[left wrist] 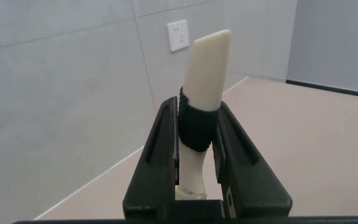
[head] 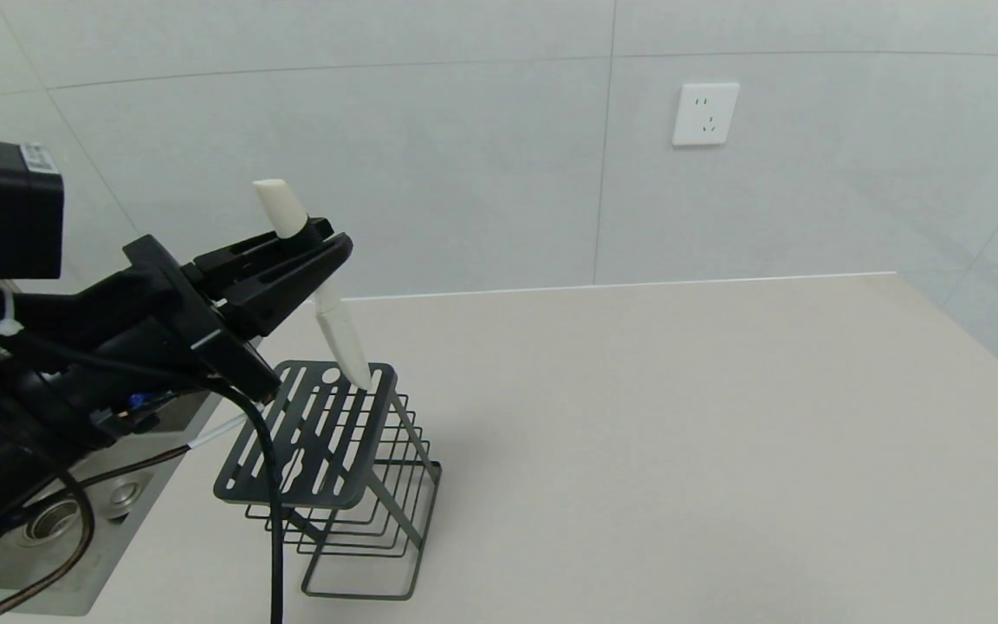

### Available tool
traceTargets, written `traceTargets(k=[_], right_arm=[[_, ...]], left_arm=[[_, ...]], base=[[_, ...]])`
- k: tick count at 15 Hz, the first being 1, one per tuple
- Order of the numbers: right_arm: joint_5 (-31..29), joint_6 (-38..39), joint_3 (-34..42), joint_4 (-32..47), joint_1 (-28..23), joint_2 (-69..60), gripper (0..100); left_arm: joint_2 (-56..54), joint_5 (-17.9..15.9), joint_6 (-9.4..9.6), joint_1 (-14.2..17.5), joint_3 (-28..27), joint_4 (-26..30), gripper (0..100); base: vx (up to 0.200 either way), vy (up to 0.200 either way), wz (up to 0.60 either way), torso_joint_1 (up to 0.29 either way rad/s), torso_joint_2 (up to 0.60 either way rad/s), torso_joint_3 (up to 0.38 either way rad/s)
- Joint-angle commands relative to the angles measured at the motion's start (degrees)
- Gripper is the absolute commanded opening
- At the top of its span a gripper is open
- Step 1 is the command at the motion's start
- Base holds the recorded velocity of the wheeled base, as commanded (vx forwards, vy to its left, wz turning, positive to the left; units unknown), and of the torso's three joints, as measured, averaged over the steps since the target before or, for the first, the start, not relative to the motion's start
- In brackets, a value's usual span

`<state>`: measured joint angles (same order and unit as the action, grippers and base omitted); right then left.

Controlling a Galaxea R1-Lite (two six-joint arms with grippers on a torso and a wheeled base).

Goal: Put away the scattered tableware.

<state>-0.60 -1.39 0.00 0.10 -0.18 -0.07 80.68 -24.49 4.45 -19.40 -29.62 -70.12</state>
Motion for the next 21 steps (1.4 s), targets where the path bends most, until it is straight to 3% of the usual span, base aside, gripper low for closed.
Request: traceTargets(k=[1, 9, 21], right_arm=[[-0.02, -0.02, 0.0, -0.01, 0.01, 0.07, 0], [-0.02, -0.02, 0.0, -0.01, 0.01, 0.07, 0], [-0.02, -0.02, 0.0, -0.01, 0.01, 0.07, 0]], left_arm=[[0.36, -0.12, 0.03, -0.03, 0.27, -0.02, 0], [0.8, -0.12, 0.12, -0.03, 0.71, 0.07, 0], [2.99, -0.03, 0.3, -1.0, 6.24, -0.02, 0]], base=[[0.0, 0.0, 0.0, 0.0, 0.0, 0.0], [0.0, 0.0, 0.0, 0.0, 0.0, 0.0], [0.0, 0.0, 0.0, 0.0, 0.0, 0.0]])
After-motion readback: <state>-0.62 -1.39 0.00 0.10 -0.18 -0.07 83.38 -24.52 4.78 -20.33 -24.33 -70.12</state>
